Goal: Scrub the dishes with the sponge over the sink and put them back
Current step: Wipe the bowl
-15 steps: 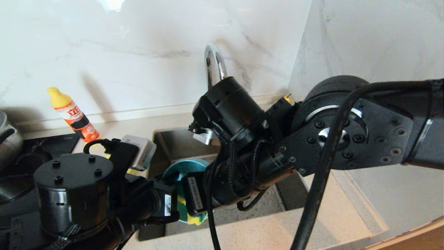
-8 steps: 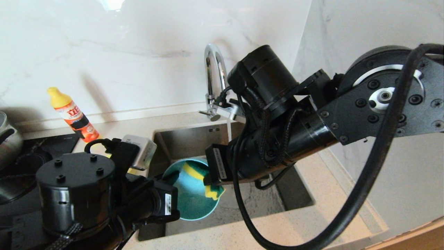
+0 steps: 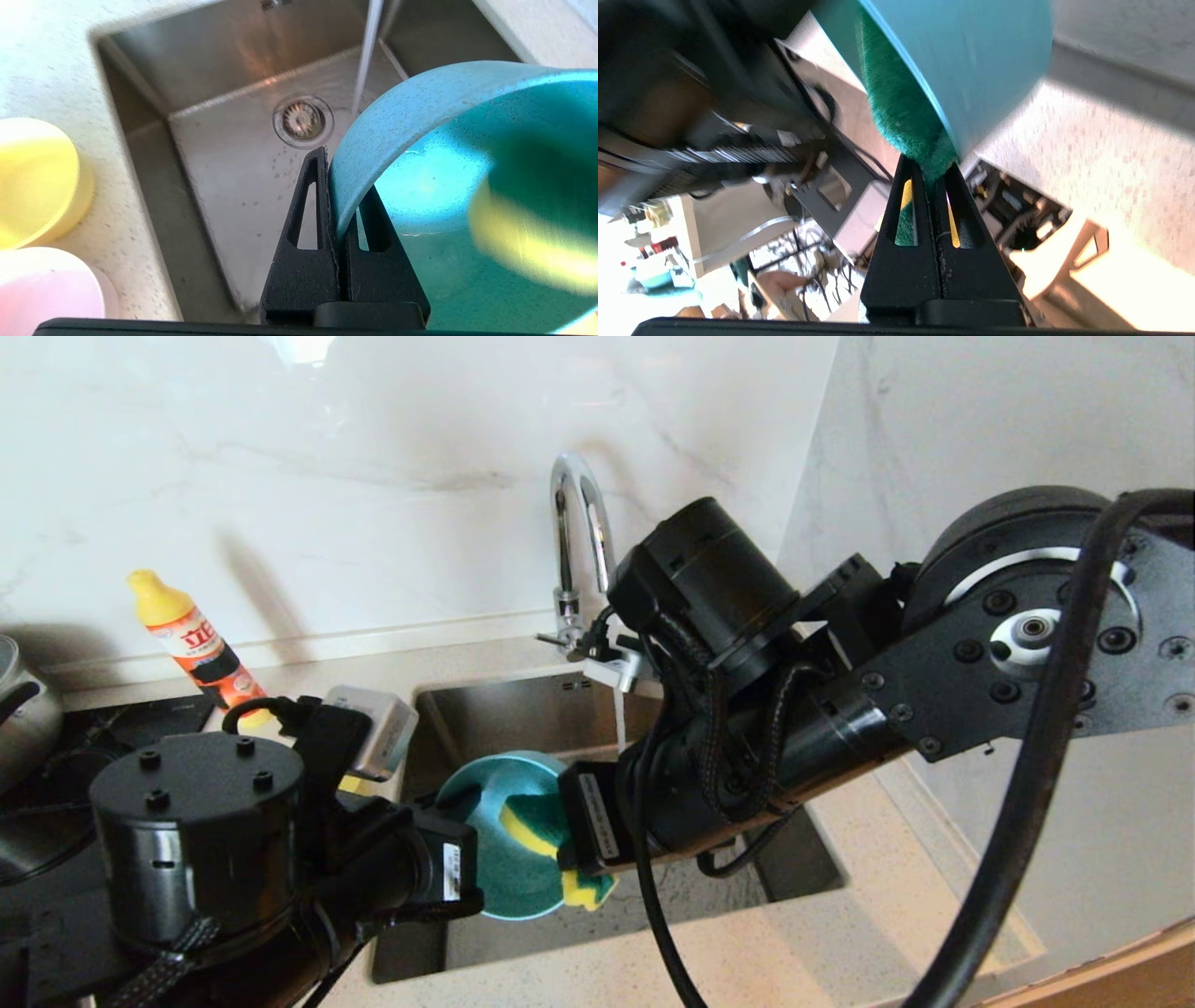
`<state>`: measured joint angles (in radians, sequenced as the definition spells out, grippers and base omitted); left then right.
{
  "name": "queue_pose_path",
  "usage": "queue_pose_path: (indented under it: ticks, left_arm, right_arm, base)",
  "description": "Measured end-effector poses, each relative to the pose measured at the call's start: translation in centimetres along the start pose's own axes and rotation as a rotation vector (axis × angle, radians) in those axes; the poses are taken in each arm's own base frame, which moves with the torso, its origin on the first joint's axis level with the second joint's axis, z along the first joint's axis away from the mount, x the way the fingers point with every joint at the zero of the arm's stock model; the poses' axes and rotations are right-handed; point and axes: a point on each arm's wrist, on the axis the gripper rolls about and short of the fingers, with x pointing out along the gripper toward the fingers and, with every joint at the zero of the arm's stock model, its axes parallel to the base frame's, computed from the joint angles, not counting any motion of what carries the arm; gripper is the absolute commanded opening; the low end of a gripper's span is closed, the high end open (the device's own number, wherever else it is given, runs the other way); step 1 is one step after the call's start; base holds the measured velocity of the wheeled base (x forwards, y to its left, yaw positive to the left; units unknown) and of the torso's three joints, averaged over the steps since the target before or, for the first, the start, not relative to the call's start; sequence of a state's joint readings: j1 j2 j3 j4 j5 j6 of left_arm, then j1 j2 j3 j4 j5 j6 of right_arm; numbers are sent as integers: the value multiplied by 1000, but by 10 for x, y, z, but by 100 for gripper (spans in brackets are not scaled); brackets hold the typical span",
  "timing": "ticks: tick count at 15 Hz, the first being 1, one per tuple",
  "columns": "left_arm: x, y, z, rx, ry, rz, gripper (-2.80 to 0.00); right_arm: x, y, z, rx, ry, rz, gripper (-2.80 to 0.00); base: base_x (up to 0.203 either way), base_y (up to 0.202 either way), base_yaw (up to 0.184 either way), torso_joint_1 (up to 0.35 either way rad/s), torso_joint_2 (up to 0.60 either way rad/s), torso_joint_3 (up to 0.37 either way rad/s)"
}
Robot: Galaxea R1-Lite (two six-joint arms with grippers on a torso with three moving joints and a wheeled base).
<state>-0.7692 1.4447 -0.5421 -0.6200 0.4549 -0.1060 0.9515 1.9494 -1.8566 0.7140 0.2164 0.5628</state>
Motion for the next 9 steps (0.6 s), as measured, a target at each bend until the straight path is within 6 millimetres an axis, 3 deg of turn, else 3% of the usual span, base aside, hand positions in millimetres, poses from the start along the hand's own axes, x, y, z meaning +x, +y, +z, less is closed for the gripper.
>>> queue_pose_path:
  ticks: [3, 9]
  left_arm:
    - [1, 3, 4, -10, -13, 13, -280]
    - [1, 3, 4, -17, -14, 11, -280]
  right_arm:
    - [3, -1, -4, 1, 20, -8, -280]
    - [22, 22, -7, -49, 34, 33, -280]
  base:
    - [0, 0, 0, 0, 0, 0]
    - [0, 0, 0, 0, 0, 0]
